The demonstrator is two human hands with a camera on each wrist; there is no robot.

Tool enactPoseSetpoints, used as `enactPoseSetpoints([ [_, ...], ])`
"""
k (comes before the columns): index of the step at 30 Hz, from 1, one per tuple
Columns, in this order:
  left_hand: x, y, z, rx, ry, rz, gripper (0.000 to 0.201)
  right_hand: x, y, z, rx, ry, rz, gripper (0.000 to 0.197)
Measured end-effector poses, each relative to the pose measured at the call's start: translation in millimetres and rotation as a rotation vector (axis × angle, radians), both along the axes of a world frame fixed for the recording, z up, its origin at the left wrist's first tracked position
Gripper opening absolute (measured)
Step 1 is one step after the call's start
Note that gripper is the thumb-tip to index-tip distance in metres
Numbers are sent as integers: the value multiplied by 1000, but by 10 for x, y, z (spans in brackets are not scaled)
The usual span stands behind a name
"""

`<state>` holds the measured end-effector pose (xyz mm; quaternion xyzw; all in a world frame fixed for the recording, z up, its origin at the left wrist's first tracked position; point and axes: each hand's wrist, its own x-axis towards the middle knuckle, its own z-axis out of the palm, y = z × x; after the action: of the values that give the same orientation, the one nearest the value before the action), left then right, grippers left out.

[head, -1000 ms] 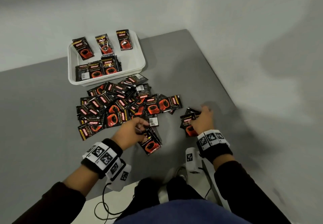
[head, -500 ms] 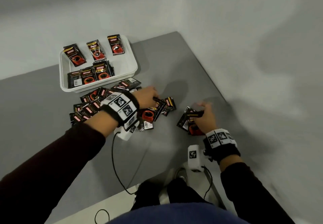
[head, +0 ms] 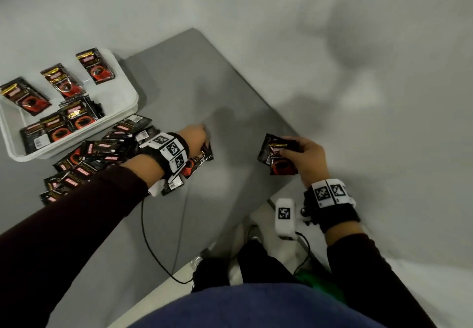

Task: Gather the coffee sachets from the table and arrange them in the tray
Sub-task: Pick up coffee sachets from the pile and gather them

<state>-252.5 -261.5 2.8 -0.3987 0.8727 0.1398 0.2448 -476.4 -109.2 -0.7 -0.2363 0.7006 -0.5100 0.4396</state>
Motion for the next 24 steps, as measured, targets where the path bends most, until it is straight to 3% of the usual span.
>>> enactPoseSetpoints([
  [5, 32, 66, 28, -23, 133, 52, 26, 9, 10, -63, 1, -17, -4, 27],
  [9, 187, 144, 84, -23, 363, 236, 28, 103, -81, -24, 23, 32, 91, 25],
  [13, 562, 346, 164, 48, 757, 462, 30, 290, -192, 63, 37, 63, 157, 28],
  [18, 946, 874, 261, 485, 1458, 923, 64, 701, -352, 253, -79, 228, 233, 31],
  [21, 1104, 1137, 209, 622, 1658, 1123, 61, 1180, -452, 388, -137, 155, 313, 23],
  [24, 1195, 1315, 143, 689, 1852, 1271, 43, 1764, -437, 461, -239, 141, 495, 17],
])
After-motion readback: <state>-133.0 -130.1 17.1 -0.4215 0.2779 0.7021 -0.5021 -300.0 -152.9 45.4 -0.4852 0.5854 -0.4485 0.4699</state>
